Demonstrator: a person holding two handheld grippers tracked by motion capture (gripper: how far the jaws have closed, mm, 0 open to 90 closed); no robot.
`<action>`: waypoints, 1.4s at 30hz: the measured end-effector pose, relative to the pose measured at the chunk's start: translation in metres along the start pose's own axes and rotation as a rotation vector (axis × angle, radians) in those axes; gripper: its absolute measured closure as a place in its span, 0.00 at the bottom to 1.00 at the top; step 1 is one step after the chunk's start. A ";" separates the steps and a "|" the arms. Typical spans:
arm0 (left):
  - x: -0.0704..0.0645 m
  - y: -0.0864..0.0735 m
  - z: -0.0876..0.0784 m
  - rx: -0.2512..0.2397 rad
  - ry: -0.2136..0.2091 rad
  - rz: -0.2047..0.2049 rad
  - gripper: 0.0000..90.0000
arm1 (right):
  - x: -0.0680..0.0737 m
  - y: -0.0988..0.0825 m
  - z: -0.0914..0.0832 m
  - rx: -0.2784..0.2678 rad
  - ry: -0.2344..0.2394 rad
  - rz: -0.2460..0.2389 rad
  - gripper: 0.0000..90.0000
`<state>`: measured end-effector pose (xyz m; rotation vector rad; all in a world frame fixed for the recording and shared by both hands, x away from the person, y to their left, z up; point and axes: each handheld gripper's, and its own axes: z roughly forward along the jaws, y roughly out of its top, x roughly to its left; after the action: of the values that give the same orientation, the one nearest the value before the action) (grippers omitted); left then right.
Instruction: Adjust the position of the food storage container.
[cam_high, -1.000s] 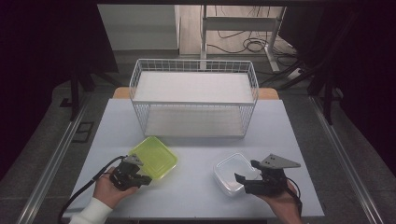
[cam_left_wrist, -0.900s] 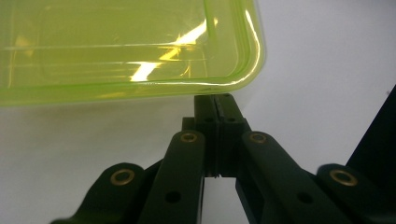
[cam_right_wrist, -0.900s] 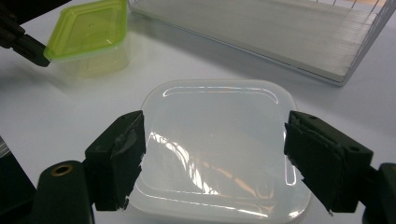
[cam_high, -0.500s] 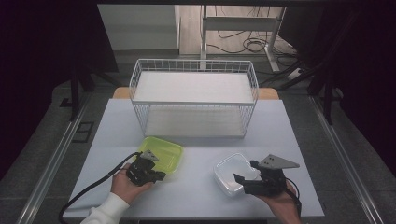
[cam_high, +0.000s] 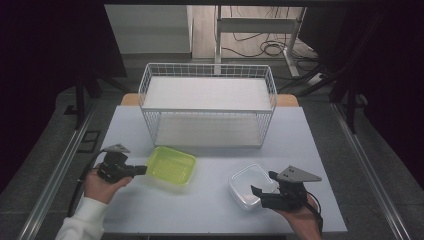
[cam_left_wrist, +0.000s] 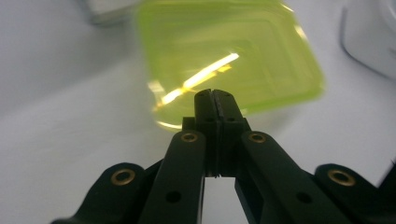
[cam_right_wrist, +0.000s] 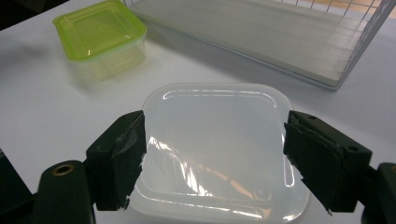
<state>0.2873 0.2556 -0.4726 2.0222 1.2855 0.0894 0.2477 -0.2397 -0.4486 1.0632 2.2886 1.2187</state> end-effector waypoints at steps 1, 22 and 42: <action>0.009 0.001 0.002 0.003 0.010 -0.018 1.00 | 0.000 0.001 0.000 -0.001 -0.003 0.000 0.24; 0.016 -0.011 0.027 0.090 -0.064 -0.023 1.00 | 0.008 0.006 0.001 -0.009 -0.014 0.015 0.24; -0.012 0.000 0.052 0.088 -0.095 -0.007 1.00 | 0.016 0.012 0.004 -0.018 0.025 0.015 0.25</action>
<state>0.3032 0.2177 -0.5073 2.0705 1.2561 -0.0666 0.2450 -0.2214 -0.4401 1.0659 2.2876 1.2627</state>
